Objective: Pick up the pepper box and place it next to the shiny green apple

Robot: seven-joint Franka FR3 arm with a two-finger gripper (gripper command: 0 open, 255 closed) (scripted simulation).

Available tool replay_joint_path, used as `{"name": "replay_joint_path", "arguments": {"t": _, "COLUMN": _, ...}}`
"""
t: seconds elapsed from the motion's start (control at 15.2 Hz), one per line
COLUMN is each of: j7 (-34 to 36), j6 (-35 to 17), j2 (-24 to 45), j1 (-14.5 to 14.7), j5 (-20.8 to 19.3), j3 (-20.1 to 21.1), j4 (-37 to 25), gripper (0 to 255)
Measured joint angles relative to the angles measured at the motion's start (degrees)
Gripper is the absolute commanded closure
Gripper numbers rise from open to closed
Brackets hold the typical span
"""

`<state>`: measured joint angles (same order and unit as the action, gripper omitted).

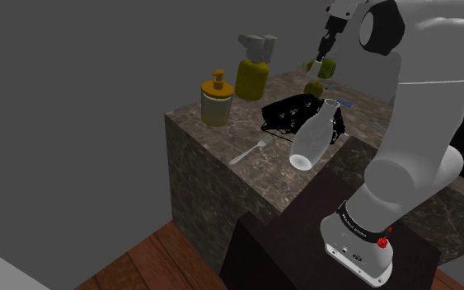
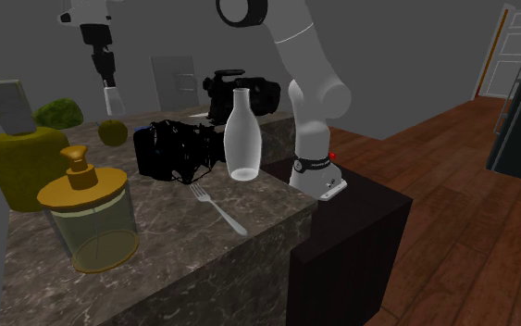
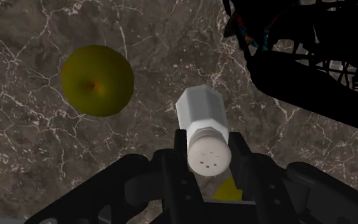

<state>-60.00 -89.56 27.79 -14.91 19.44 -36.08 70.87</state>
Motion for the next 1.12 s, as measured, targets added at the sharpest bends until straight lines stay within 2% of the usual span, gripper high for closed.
{"name": "replay_joint_path", "arguments": {"t": 0.4, "j7": -0.59, "j6": -5.27, "j2": -0.94, "j1": 1.46, "j5": -0.32, "j3": -0.05, "j4": 6.33, "gripper": 255}}
{"name": "replay_joint_path", "arguments": {"t": 1.12, "j7": -1.8, "j6": -13.13, "j2": -0.15, "j1": 2.47, "j5": 0.47, "j3": 0.43, "j4": 13.76, "gripper": 255}}
